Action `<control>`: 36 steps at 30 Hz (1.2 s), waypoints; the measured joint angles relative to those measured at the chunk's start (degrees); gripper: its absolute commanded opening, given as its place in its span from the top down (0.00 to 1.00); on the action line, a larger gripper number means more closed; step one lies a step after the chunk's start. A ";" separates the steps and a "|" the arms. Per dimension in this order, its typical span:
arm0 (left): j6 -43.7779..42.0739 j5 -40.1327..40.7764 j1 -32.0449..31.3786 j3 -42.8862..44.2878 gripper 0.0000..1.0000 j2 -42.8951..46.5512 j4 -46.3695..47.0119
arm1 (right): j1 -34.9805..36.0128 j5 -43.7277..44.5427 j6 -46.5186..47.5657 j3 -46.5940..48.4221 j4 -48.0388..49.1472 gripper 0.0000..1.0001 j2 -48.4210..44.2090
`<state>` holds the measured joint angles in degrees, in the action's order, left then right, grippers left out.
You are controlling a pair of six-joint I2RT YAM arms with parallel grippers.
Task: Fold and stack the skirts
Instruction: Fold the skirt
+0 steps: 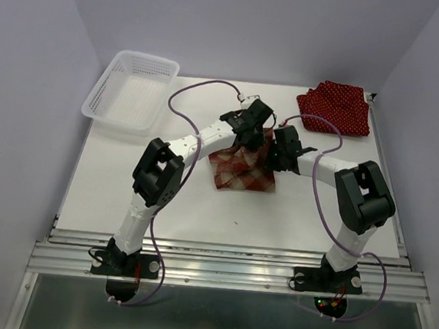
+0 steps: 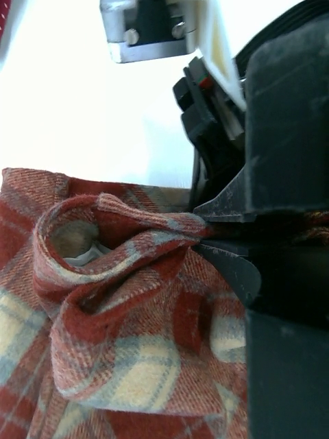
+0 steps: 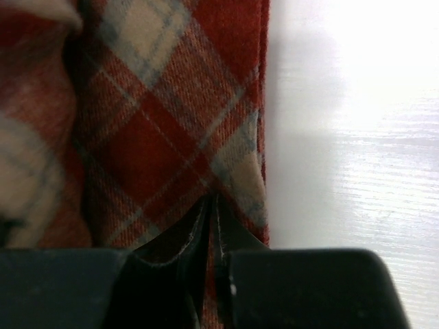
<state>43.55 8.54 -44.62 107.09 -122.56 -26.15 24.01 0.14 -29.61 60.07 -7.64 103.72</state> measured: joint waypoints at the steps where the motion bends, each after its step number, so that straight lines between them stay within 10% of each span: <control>1: -0.07 -0.26 0.02 0.48 0.96 -0.63 0.20 | 0.00 0.00 -0.07 -0.17 -0.02 0.84 -0.17; 5: -0.81 -1.90 0.00 2.01 0.49 -2.58 0.15 | 0.04 1.51 -1.01 -1.16 -3.17 0.73 -2.80; 8: -1.53 -3.39 -0.04 2.01 0.34 -2.62 0.55 | 0.07 5.03 -2.27 -1.31 -7.56 0.61 -6.19; 10: -2.05 -4.35 -0.07 2.01 0.01 -2.51 1.25 | 0.11 9.40 -3.43 -1.38 -11.45 0.51 -11.76; 16: -5.77 -8.96 -1.05 2.01 0.01 -0.85 1.97 | 0.07 17.70 -4.96 -1.40 -16.74 0.00 -26.64; 27: -12.68 -12.37 -1.11 1.05 0.01 12.20 2.29 | 0.02 6.75 1.49 -1.79 -17.46 0.00 -36.89; 36: -17.03 -15.17 10.38 -1.75 0.01 11.04 5.20 | 0.17 -5.38 5.01 -0.68 -9.25 0.03 -24.20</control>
<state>26.52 -6.63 -34.24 105.34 -111.53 -20.95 24.18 -5.23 -24.60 59.40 -16.88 79.53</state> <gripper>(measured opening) 0.986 0.989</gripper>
